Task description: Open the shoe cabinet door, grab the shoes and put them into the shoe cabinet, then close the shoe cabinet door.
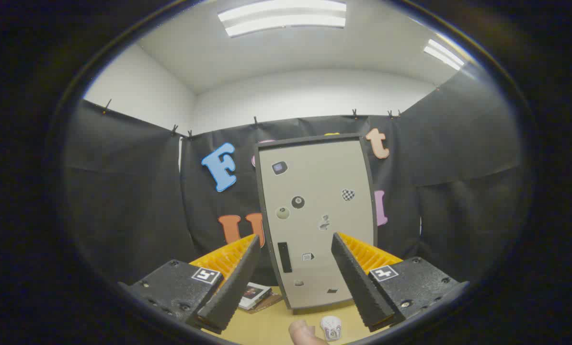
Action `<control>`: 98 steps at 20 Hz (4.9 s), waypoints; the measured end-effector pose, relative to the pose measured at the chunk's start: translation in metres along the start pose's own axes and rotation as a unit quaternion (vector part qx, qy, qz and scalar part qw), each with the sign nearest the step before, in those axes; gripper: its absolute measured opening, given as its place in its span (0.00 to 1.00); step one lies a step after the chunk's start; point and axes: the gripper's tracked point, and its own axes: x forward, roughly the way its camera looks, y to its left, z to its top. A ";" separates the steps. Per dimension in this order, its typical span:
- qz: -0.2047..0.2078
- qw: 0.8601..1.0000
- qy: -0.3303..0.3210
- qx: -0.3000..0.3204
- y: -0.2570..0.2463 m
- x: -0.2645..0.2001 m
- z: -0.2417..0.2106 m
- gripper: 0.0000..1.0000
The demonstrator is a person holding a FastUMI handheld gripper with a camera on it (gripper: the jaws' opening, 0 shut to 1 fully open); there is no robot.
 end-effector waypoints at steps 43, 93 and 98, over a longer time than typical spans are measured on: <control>0.057 0.987 0.146 -0.022 0.019 0.305 -0.187 0.51; 0.117 0.981 0.155 -0.015 -0.191 0.049 -0.130 0.22; 0.030 0.990 0.132 -0.028 -0.252 0.036 -0.121 0.13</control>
